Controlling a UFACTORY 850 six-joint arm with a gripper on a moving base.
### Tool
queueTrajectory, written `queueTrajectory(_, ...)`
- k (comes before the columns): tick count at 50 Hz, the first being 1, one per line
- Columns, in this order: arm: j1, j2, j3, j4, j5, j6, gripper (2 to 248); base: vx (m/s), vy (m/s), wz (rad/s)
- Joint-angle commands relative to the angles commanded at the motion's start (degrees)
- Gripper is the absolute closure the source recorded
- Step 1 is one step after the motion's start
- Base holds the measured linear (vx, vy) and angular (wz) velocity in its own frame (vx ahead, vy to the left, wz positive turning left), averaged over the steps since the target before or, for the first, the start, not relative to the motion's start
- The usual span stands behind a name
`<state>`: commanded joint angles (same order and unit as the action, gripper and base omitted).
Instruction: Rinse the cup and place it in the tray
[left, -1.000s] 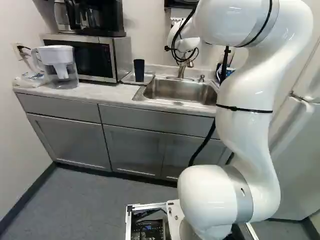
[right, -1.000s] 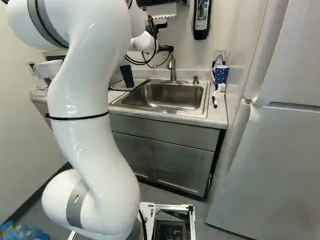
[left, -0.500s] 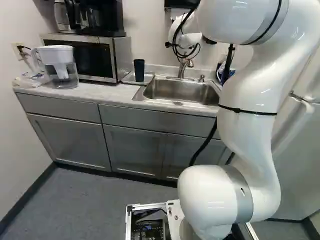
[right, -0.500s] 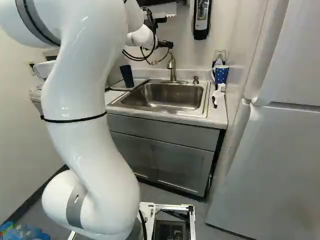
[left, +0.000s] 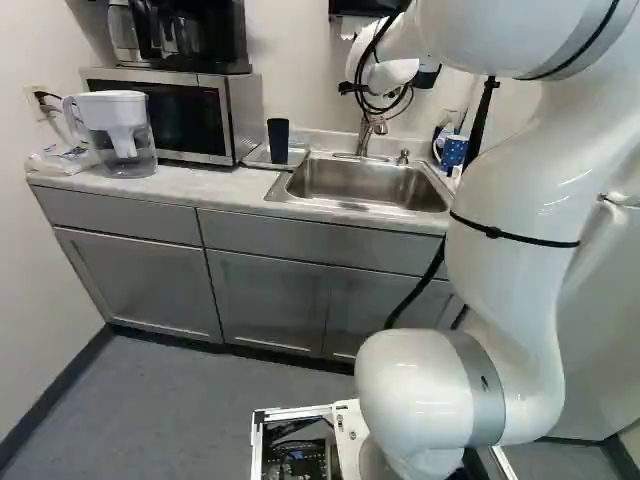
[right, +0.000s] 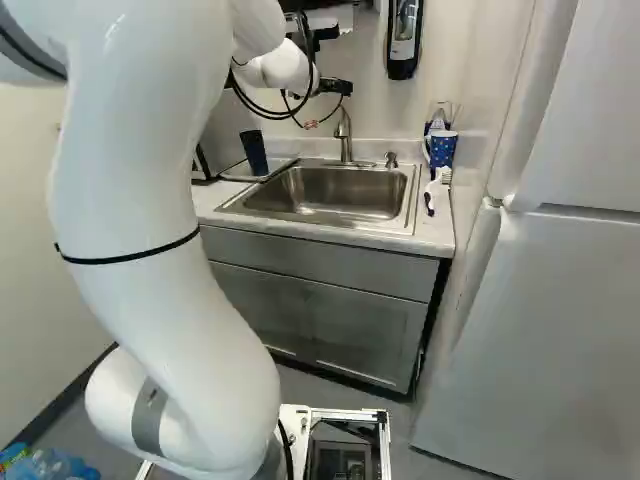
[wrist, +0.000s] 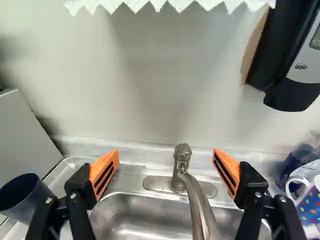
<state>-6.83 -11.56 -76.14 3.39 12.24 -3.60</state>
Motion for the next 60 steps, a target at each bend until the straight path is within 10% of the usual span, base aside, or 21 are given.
queueTrajectory(60, -3.9, 9.3, 9.9, 0.0, -15.9, 0.0, 3, 0.000, 0.000, 0.000)
